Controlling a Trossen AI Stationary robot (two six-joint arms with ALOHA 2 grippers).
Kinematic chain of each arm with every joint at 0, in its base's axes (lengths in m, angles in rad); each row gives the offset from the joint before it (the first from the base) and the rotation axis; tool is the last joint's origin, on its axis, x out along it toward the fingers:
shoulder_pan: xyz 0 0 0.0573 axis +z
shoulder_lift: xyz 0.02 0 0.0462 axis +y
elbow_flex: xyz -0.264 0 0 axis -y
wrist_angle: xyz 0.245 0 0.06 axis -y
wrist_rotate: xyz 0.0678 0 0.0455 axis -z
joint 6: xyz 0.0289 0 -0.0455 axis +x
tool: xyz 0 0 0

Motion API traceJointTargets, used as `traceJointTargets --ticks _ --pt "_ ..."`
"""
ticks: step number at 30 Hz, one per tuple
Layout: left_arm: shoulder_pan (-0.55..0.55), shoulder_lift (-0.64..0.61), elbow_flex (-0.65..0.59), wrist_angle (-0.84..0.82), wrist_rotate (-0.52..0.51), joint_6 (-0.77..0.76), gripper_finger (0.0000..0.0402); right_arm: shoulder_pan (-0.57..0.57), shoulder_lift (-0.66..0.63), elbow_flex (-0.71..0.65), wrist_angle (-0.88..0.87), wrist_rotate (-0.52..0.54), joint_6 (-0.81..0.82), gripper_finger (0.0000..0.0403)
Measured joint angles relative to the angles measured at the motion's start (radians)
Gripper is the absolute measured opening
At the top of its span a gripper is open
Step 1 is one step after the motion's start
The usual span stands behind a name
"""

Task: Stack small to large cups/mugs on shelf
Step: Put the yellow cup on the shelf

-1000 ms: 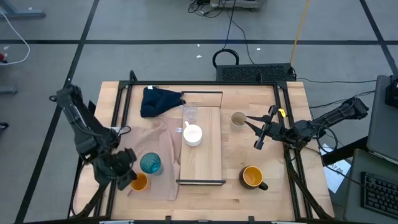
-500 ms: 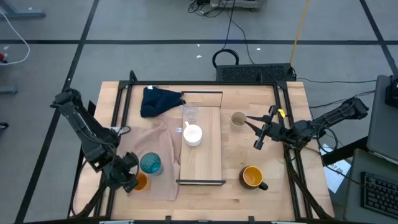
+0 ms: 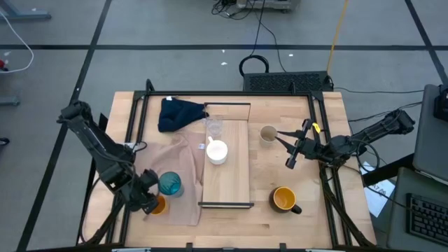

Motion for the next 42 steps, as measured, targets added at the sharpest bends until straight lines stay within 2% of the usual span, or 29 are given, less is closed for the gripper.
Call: traceJointTargets --ticks 7,25,29,38,42 --pt "0.004 0.017 -0.008 -0.032 0.003 0.018 0.0200 0.000 0.000 0.000 0.000 0.000 0.000 0.0082" --pt "0.004 0.019 -0.107 0.066 -0.003 0.005 0.0194 0.000 0.000 0.000 -0.030 0.000 0.000 0.0082" --pt "0.004 0.010 -0.108 0.066 0.013 0.003 0.0153 0.000 0.000 0.000 -0.030 0.000 0.000 0.0082" --pt "0.004 0.005 -0.108 0.068 0.033 0.024 0.0016 0.000 0.000 0.000 -0.029 0.000 0.000 0.0082" --pt "0.004 0.005 -0.108 0.069 0.040 0.027 0.0015 0.000 0.000 0.000 -0.030 0.000 0.000 0.0082"
